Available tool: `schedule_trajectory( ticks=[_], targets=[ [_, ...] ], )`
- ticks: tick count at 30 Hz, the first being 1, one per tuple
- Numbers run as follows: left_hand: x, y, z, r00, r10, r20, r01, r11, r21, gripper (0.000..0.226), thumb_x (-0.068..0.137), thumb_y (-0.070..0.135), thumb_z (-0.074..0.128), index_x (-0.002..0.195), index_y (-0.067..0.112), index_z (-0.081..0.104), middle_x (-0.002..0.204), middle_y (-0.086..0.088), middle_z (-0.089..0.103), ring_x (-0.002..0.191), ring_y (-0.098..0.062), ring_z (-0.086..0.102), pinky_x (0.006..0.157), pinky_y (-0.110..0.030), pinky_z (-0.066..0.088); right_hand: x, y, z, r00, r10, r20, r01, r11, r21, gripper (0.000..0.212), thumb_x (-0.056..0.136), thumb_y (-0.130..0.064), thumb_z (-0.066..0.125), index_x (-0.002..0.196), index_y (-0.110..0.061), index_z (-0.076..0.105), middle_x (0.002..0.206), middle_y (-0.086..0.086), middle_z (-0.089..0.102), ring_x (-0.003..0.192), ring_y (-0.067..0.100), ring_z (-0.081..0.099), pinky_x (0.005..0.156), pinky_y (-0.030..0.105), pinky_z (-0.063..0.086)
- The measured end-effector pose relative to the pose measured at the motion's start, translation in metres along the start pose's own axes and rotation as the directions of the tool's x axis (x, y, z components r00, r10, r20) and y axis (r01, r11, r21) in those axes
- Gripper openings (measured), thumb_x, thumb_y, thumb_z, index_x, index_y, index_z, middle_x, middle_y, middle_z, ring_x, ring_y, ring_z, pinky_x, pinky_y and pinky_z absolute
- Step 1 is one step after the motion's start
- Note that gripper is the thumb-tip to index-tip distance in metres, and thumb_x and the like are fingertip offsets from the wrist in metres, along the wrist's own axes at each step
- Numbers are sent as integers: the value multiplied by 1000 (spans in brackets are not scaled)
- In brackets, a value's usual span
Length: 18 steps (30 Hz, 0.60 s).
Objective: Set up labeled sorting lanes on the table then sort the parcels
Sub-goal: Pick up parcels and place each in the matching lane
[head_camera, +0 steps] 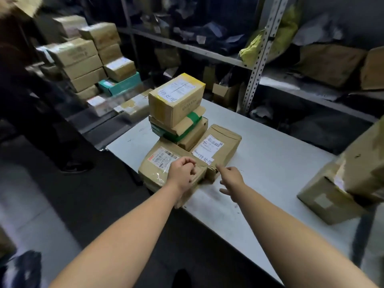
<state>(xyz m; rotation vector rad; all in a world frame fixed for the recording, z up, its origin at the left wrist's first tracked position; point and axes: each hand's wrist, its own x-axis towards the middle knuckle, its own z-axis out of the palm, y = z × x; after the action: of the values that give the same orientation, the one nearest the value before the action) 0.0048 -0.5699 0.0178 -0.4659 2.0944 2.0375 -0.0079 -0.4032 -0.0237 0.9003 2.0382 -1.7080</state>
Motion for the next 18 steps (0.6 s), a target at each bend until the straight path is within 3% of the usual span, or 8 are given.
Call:
schedule_trajectory(
  ticks=[4, 7, 12, 16, 18],
  targets=[
    [42, 6, -7, 999, -18, 43, 18, 1000, 14, 26, 87, -6, 44, 83, 10, 64, 71, -5, 56, 68, -18, 53, 48, -25, 40, 38, -11, 25, 995, 93, -40, -90, 995, 51, 62, 87, -59, 64, 129, -16, 49, 113, 7, 59, 95, 27, 60, 73, 43, 60],
    [60, 6, -5, 996, -47, 76, 46, 999, 11, 26, 87, -6, 45, 88, 9, 66, 74, -5, 57, 69, -18, 55, 51, -28, 45, 55, -9, 37, 993, 119, -27, -117, 991, 64, 56, 88, -56, 63, 130, -19, 57, 118, 9, 66, 100, 33, 66, 60, 38, 57],
    [74, 8, -3, 990, -87, 109, 87, 996, 4, 25, 91, -4, 44, 94, 9, 65, 75, -7, 56, 71, -19, 58, 51, -29, 50, 69, -4, 41, 988, 116, -101, -97, 980, 172, 41, 91, -40, 67, 121, -12, 67, 104, 13, 73, 89, 37, 71, 71, 47, 63],
    [74, 12, 0, 989, -80, 127, 76, 996, 42, 23, 94, -1, 44, 95, 10, 64, 77, -7, 58, 66, -16, 57, 53, -28, 50, 61, 3, 37, 978, 136, -160, -96, 967, 236, 25, 96, -29, 64, 112, -11, 66, 97, 12, 69, 78, 33, 63, 58, 33, 50],
    [72, 15, 3, 989, -73, 129, 67, 997, 47, 24, 94, -2, 44, 92, 11, 64, 74, -6, 57, 67, -16, 57, 51, -25, 48, 59, 13, 31, 974, 124, -191, -72, 964, 255, 23, 96, -26, 64, 113, -11, 68, 103, 12, 71, 84, 32, 62, 66, 36, 51]
  ],
)
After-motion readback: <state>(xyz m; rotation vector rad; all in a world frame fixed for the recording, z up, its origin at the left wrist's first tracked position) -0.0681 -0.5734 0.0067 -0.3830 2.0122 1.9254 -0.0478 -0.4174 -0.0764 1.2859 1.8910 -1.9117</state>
